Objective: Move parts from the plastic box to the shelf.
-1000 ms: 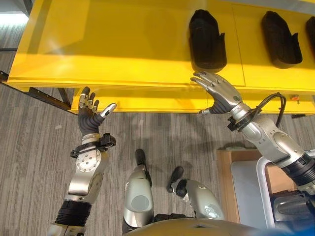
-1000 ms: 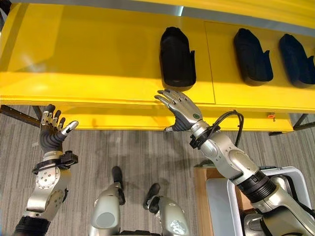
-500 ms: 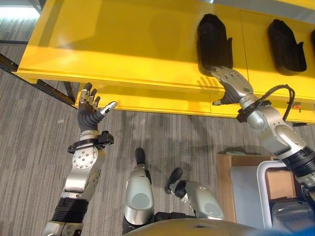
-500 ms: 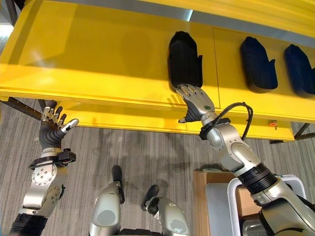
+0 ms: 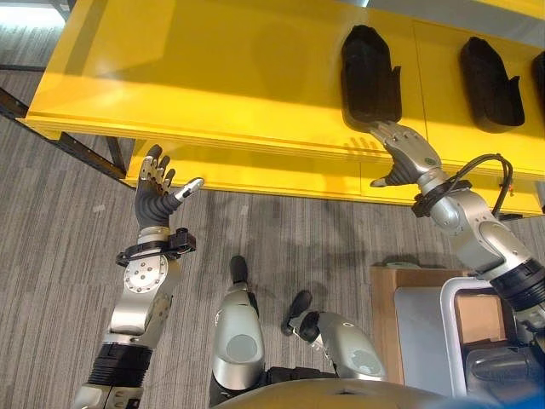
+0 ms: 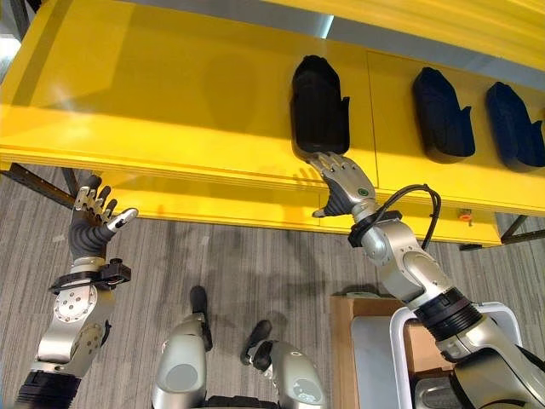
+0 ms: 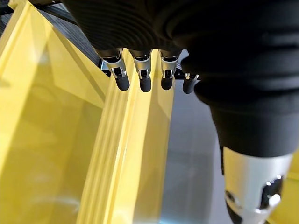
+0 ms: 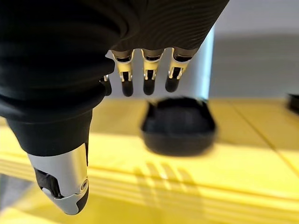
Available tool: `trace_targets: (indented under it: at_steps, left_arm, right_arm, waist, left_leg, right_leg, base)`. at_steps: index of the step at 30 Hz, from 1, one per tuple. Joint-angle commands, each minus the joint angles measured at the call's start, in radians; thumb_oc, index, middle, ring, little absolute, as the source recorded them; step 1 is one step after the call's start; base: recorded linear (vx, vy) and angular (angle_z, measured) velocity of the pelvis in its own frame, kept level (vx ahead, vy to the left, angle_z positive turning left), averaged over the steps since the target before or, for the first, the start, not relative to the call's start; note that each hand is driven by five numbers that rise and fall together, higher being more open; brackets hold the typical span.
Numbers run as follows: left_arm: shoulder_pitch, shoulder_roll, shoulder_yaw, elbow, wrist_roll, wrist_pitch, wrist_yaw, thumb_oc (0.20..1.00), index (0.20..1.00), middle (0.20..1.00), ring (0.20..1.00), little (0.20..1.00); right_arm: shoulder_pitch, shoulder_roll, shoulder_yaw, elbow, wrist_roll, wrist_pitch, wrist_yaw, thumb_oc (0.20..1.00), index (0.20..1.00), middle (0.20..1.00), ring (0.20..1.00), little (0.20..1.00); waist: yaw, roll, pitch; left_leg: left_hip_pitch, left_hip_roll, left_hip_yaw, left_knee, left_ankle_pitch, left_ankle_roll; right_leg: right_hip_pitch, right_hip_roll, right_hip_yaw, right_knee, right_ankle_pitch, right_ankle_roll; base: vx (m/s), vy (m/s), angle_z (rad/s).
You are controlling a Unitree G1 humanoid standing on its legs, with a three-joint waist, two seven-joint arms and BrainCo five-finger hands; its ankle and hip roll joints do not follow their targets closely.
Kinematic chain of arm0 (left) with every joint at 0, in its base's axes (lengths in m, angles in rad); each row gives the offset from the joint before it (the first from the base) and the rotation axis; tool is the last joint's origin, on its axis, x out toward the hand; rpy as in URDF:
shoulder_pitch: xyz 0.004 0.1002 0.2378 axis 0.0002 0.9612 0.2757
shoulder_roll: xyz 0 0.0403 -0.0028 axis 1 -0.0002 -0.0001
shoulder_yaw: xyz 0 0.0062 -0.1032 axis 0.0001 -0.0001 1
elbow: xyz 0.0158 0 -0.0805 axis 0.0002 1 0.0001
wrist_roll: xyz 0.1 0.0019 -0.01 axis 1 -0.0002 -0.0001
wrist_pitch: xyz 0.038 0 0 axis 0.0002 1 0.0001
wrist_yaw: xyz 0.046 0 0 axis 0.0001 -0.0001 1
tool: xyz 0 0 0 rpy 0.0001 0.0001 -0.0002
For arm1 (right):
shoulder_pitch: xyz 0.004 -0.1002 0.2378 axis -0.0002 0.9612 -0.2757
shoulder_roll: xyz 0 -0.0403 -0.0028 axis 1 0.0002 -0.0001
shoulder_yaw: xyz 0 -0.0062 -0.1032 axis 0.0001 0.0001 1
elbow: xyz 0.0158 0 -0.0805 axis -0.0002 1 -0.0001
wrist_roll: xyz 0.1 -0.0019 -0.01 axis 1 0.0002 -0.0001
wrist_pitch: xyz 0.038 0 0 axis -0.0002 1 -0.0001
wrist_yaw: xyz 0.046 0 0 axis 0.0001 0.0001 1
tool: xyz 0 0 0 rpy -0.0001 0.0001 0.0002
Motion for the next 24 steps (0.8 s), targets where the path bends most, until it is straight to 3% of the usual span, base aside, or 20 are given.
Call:
trace_targets:
  at_steps: [1, 7, 16, 24]
  left_arm:
    - [0.056, 0.018, 0.011, -0.049, 0.047, -0.040, 0.021, 1.000, 1.000, 1.000, 1.000, 1.000]
    - [0.058, 0.018, 0.006, -0.056, 0.047, -0.036, 0.034, 1.000, 1.000, 1.000, 1.000, 1.000]
    - [0.045, 0.042, -0.005, -0.033, 0.044, -0.029, -0.007, 1.000, 1.000, 1.000, 1.000, 1.000]
    - [0.024, 0.041, -0.028, -0.017, 0.055, -0.024, -0.018, 1.000, 1.000, 1.000, 1.000, 1.000]
  right_arm:
    - [0.029, -0.037, -0.063, -0.095, -0.010, -0.079, -0.058, 1.000, 1.000, 1.000, 1.000, 1.000]
    - [0.072, -0.028, -0.042, -0.103, -0.023, -0.044, -0.009, 1.000, 1.000, 1.000, 1.000, 1.000]
    - [-0.020, 0.010, 0.091, 0.104, 0.049, 0.068, 0.048, 1.000, 1.000, 1.000, 1.000, 1.000]
    - [-0.067, 0.073, 0.153, 0.248, 0.026, 0.110, -0.018, 1.000, 1.000, 1.000, 1.000, 1.000]
  waist:
    - [-0.011, 0.020, -0.049]
    - [-0.012, 0.019, -0.046]
    - [0.021, 0.012, -0.037]
    - [0.040, 0.017, -0.024]
  left_leg:
    - [0.021, 0.047, 0.035, 0.014, -0.075, -0.065]
    - [0.024, 0.041, 0.021, 0.024, -0.100, -0.073]
    - [0.022, 0.048, 0.017, 0.027, -0.094, -0.075]
    - [0.014, 0.050, 0.009, 0.035, -0.090, -0.075]
  right_leg:
    - [-0.026, -0.036, 0.053, 0.040, 0.005, 0.103]
    - [-0.021, -0.038, 0.066, 0.047, -0.016, 0.111]
    - [-0.014, -0.038, 0.032, 0.057, -0.021, 0.103]
    - [-0.024, -0.044, 0.013, 0.083, -0.025, 0.097]
  base:
    - [-0.02, 0.054, -0.03]
    - [0.03, 0.012, -0.03]
    - [0.01, -0.047, 0.02]
    - [0.02, -0.024, 0.03]
